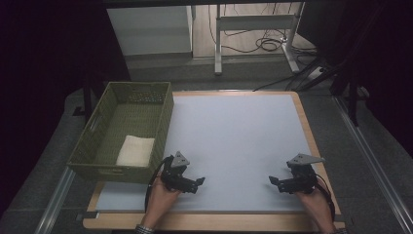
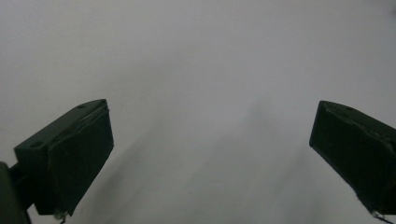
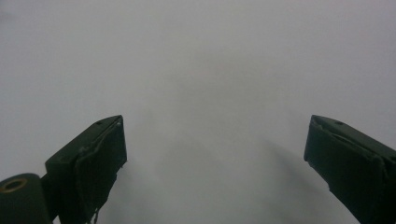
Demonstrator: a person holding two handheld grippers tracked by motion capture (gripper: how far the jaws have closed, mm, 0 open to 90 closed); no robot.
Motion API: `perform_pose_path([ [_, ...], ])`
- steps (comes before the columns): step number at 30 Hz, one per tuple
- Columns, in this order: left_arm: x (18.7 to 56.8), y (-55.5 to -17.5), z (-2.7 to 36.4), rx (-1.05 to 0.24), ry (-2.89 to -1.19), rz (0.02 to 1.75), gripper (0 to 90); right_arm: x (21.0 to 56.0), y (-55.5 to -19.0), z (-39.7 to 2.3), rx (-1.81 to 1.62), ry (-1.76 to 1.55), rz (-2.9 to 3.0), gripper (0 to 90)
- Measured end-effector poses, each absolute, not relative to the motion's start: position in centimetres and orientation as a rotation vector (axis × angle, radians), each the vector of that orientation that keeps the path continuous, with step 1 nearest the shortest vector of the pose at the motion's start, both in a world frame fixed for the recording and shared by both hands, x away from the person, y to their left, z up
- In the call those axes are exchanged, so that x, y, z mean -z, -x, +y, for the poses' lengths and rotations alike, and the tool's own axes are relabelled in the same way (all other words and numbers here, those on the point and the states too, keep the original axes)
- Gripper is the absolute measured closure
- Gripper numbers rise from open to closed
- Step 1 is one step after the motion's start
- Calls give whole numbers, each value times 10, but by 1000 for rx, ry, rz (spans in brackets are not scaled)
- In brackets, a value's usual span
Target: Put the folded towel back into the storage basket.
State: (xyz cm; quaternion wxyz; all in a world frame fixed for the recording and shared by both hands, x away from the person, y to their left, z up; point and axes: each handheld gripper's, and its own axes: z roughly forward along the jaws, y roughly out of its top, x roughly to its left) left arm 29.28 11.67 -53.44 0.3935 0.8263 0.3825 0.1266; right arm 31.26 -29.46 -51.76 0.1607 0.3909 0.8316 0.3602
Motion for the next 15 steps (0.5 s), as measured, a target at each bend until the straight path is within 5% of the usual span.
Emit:
perform_pose_path([
  [15, 548, -290, 102, -341, -2191, 976, 9, 531, -307, -285, -953, -1078, 2381, 42],
])
